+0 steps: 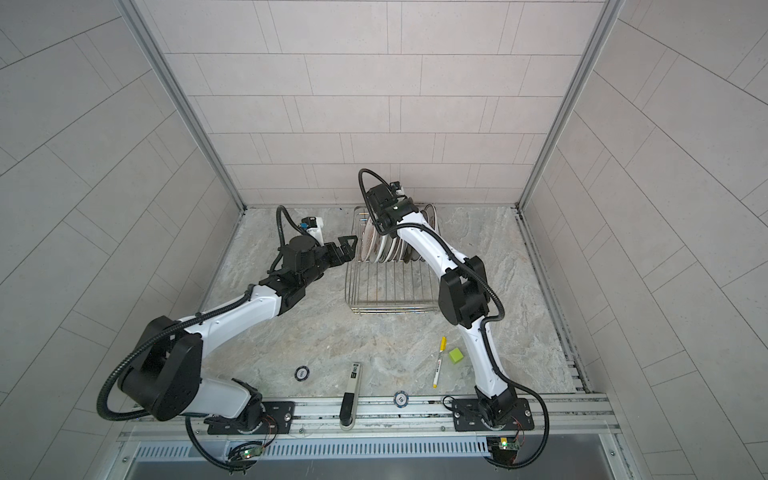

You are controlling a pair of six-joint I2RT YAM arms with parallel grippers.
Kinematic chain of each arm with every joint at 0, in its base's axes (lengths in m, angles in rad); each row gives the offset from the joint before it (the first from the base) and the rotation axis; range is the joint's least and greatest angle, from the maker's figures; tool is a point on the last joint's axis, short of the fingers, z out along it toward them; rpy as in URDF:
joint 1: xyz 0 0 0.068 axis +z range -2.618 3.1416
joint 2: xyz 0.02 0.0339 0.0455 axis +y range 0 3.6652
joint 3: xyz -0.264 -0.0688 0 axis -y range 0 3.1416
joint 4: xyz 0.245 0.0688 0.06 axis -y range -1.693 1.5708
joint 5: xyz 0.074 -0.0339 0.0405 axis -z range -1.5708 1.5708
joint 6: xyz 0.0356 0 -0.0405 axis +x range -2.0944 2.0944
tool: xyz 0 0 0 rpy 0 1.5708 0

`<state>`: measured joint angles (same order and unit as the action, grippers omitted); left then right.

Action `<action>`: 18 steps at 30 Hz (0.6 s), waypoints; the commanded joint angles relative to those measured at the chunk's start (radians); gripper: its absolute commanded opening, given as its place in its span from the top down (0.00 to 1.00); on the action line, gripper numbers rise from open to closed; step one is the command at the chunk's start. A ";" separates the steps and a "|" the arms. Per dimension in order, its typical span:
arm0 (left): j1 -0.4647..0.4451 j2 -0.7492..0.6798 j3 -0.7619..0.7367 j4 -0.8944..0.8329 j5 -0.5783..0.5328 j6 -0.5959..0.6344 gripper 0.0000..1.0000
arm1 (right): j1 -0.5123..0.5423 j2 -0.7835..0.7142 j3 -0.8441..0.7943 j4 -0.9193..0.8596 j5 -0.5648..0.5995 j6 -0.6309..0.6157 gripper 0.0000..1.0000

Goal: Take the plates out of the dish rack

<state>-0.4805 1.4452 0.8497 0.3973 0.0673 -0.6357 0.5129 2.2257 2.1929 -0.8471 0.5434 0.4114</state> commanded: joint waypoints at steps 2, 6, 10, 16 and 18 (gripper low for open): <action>-0.006 -0.023 0.003 0.015 -0.018 0.002 0.00 | 0.021 -0.108 -0.043 0.058 0.058 -0.030 0.97; -0.004 -0.032 0.002 0.013 -0.021 0.005 0.00 | 0.043 -0.156 -0.074 0.081 0.104 -0.053 0.97; -0.005 -0.046 -0.006 0.012 -0.021 0.005 0.00 | 0.055 -0.202 -0.093 0.089 0.129 -0.068 0.97; -0.004 -0.057 -0.004 -0.004 -0.026 0.008 0.00 | 0.072 -0.294 -0.196 0.155 0.174 -0.085 0.98; -0.004 -0.061 -0.010 -0.001 -0.031 0.008 0.00 | 0.073 -0.317 -0.211 0.160 0.180 -0.087 0.97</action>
<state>-0.4805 1.4105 0.8494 0.3958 0.0559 -0.6350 0.5728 1.9755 1.9903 -0.7460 0.6697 0.3325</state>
